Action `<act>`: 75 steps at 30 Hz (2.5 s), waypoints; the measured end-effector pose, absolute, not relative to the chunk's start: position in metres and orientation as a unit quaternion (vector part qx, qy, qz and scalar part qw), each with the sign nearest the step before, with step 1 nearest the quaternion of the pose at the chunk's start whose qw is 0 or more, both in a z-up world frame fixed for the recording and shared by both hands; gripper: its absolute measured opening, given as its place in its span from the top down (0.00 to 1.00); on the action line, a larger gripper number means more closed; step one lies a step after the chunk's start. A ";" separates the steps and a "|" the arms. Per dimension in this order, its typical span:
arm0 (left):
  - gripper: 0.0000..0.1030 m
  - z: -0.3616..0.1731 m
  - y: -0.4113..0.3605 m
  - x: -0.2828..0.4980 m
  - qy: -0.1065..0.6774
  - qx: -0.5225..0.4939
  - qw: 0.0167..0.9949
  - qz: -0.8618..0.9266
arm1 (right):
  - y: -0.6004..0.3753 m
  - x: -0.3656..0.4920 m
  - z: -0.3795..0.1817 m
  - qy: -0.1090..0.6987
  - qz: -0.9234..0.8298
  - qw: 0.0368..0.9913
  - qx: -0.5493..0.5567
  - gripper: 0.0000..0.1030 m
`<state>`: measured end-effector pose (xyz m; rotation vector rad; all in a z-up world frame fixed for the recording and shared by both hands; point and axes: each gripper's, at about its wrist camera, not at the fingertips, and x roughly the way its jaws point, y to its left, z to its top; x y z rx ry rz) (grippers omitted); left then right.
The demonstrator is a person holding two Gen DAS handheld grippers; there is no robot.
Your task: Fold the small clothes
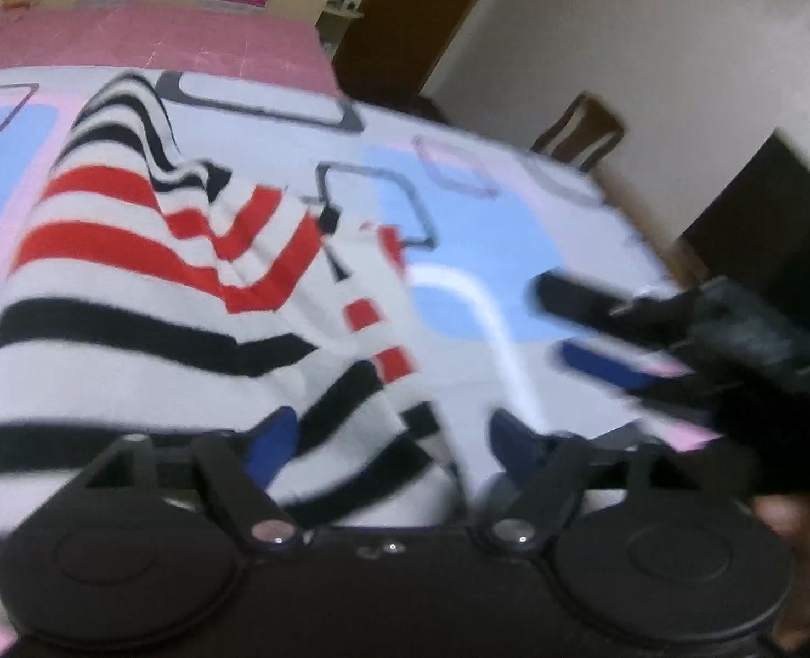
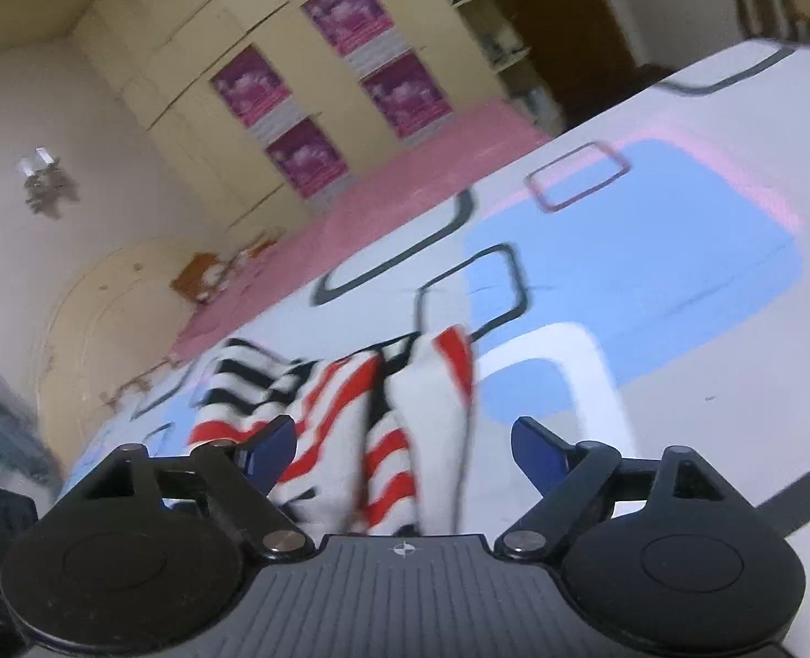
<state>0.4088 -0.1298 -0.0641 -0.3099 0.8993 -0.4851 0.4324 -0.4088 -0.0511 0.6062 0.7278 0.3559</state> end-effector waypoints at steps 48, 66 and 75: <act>0.57 -0.080 -0.058 0.519 0.401 -0.060 0.897 -0.178 | -0.327 0.509 -0.058 0.388 0.171 0.901 0.098 0.79; 0.57 -0.065 -0.076 0.460 0.382 -0.030 0.891 -0.242 | -0.315 0.468 -0.051 0.401 0.174 0.900 0.008 0.79; 0.60 -0.073 -0.093 0.441 0.380 0.025 0.899 -0.216 | -0.301 0.448 -0.061 0.414 0.156 0.897 -0.012 0.79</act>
